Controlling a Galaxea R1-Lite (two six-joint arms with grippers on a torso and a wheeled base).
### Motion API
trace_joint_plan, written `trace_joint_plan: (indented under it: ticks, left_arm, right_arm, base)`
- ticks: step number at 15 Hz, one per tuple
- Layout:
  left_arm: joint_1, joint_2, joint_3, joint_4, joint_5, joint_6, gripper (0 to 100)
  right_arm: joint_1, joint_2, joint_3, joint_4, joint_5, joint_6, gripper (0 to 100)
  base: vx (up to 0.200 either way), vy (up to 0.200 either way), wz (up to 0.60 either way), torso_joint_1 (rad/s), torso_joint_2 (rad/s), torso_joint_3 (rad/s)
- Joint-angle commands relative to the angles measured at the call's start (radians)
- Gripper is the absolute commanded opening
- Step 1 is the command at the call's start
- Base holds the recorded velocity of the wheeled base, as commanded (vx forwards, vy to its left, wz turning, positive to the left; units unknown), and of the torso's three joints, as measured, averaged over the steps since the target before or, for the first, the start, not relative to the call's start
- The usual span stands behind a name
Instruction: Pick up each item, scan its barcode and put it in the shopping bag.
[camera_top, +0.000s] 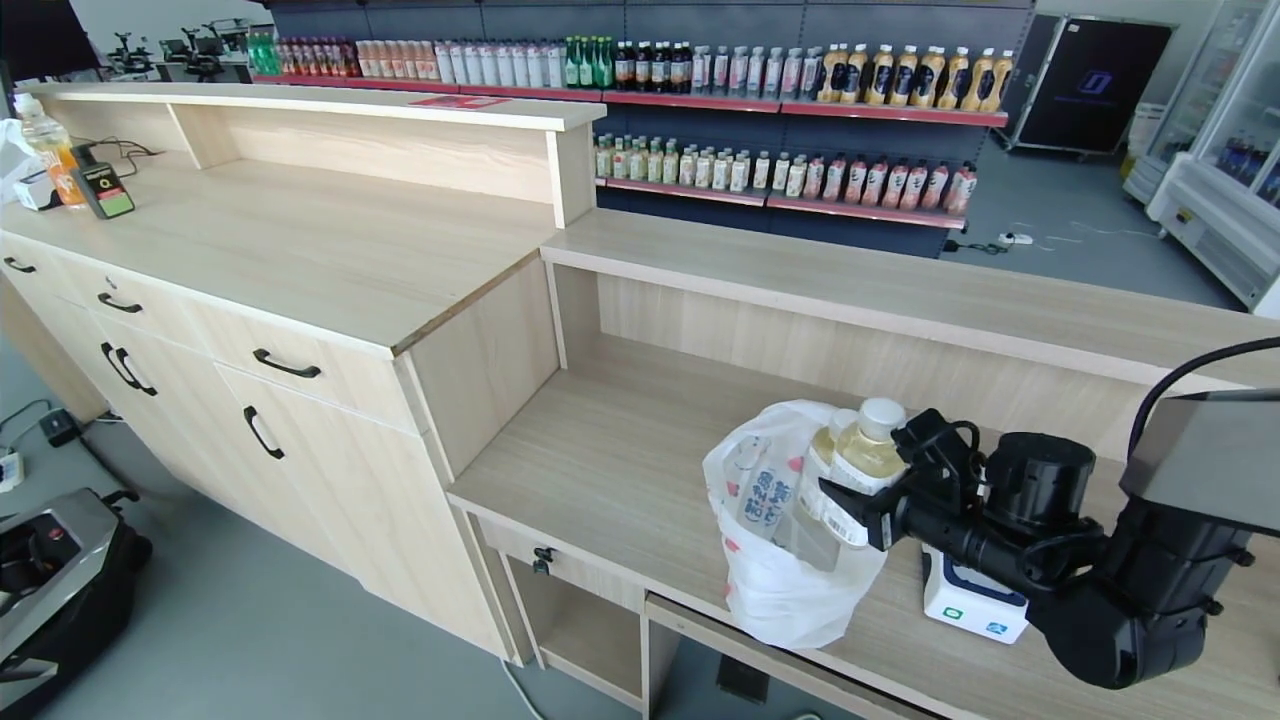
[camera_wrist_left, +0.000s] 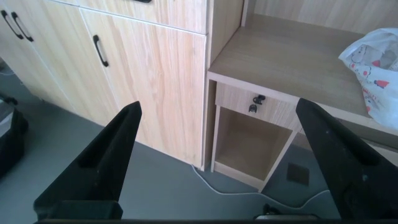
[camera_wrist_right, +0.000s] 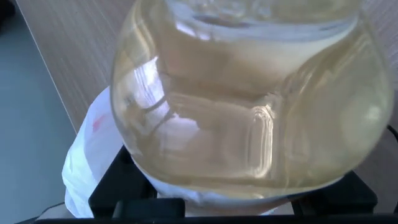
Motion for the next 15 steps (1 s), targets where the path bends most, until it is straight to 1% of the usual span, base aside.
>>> trace_joint_plan:
  ticks: [1, 2, 5, 10, 15]
  left_arm:
    - [0.000, 0.000, 0.000, 0.000, 0.000, 0.000, 100]
    - [0.000, 0.000, 0.000, 0.000, 0.000, 0.000, 100]
    - [0.000, 0.000, 0.000, 0.000, 0.000, 0.001, 100]
    - [0.000, 0.000, 0.000, 0.000, 0.000, 0.000, 100]
    - [0.000, 0.000, 0.000, 0.000, 0.000, 0.000, 100]
  right_arm:
    - [0.002, 0.056, -0.004, -0.006, 0.025, 0.010, 0]
    - [0.002, 0.070, -0.006, -0.008, 0.063, 0.010, 0]
    - [0.008, 0.101, -0.009, -0.011, 0.103, 0.008, 0]
    - [0.029, 0.191, -0.024, -0.088, 0.106, 0.010, 0]
    - [0.045, 0.253, -0.061, -0.092, 0.106, 0.010, 0]
  base:
    - [0.000, 0.000, 0.00, 0.000, 0.00, 0.000]
    - [0.000, 0.000, 0.00, 0.000, 0.00, 0.000]
    - [0.000, 0.000, 0.00, 0.000, 0.00, 0.000]
    - [0.000, 0.000, 0.00, 0.000, 0.00, 0.000]
    - [0.000, 0.000, 0.00, 0.000, 0.00, 0.000]
